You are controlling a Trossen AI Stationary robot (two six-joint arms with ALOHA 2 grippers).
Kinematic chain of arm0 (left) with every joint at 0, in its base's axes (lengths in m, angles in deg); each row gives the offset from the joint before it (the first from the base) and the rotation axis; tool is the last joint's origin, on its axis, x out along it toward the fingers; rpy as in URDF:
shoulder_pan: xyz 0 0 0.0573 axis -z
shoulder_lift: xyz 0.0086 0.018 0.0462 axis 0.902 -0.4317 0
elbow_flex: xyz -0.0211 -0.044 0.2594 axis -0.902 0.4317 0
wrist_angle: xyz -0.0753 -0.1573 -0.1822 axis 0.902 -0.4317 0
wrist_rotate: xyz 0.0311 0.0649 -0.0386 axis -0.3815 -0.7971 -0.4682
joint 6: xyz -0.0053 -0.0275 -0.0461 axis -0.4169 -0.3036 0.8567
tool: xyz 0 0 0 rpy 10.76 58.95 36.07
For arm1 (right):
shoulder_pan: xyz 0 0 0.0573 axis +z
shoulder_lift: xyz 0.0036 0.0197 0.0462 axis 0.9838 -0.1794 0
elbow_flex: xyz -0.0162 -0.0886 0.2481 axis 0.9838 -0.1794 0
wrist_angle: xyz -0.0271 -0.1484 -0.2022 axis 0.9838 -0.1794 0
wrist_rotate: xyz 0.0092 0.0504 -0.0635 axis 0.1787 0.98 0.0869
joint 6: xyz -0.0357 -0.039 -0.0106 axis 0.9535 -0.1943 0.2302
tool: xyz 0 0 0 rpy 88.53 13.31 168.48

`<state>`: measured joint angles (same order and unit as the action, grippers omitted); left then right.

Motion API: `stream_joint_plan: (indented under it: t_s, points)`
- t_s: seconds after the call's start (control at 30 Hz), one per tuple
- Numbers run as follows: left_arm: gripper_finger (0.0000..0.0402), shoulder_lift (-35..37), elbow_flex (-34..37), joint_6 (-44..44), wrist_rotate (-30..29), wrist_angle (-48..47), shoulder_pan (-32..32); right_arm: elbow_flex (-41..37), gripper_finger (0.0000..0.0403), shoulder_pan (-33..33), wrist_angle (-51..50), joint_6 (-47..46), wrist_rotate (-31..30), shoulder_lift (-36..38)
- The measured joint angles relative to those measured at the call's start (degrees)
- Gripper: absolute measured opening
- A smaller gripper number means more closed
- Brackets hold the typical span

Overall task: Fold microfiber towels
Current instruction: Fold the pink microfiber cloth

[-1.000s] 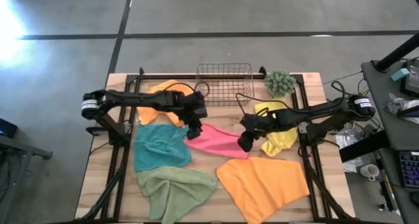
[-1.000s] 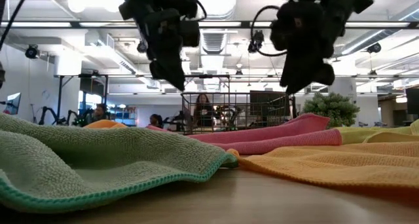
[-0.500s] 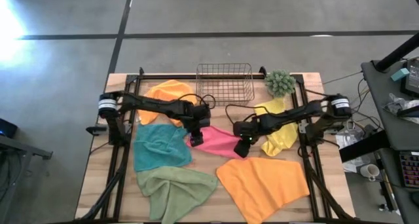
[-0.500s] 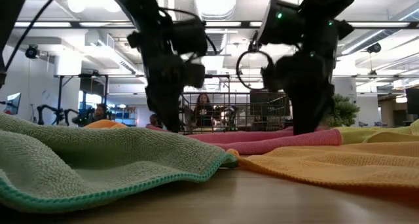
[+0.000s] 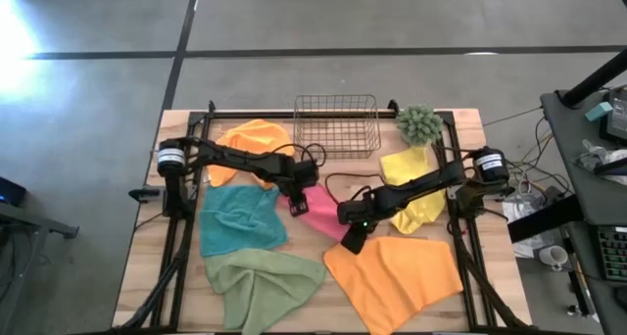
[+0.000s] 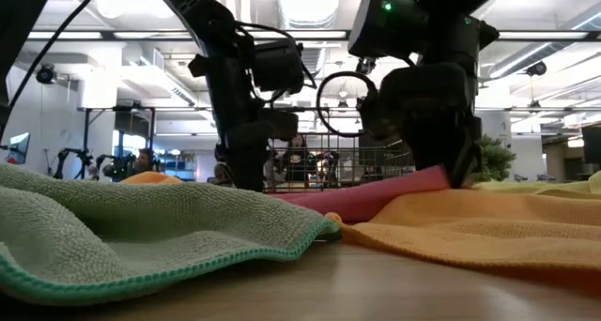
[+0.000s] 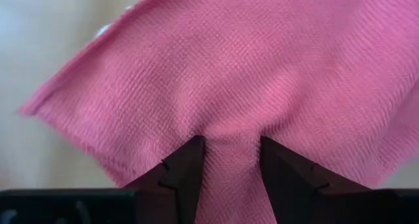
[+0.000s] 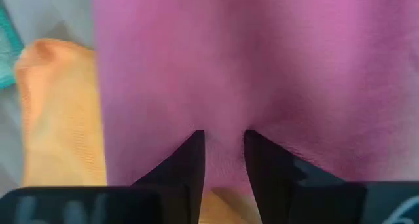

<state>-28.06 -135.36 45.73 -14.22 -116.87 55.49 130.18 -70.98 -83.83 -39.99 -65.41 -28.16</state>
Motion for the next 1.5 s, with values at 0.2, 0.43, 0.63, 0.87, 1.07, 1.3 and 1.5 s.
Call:
stream_joint_plan:
  t_s: [0.2,0.43,0.63,0.87,1.07,1.3,1.5]
  points:
    - [0.0136,1.0,-1.5,0.0,-3.2,0.0,-0.5,2.4,0.009,0.6,-0.7,0.2,0.3,-1.5]
    - [0.0136,3.6,-1.4,0.1,-2.0,-2.8,0.4,5.9,0.0091,0.6,-3.4,1.0,-3.1,0.2]
    - [0.0136,9.3,-1.4,1.8,-2.0,-2.6,0.4,9.4,0.009,0.6,-9.3,4.5,-7.6,3.0]
    - [0.0136,15.5,-1.4,4.5,-1.8,0.5,3.7,9.7,0.0103,0.6,-14.6,13.4,-8.8,5.9]
    - [0.0136,16.9,-1.4,4.2,-1.6,7.7,9.1,9.6,0.0126,1.1,-20.1,25.4,-12.5,7.1]
    - [0.0136,15.9,-1.2,2.7,-1.6,8.6,13.5,8.4,0.016,1.2,-21.1,42.3,-12.9,7.2]
    - [0.0136,15.5,-1.8,-1.7,0.2,12.2,16.5,6.4,0.0191,1.7,-21.2,51.2,-12.9,7.2]
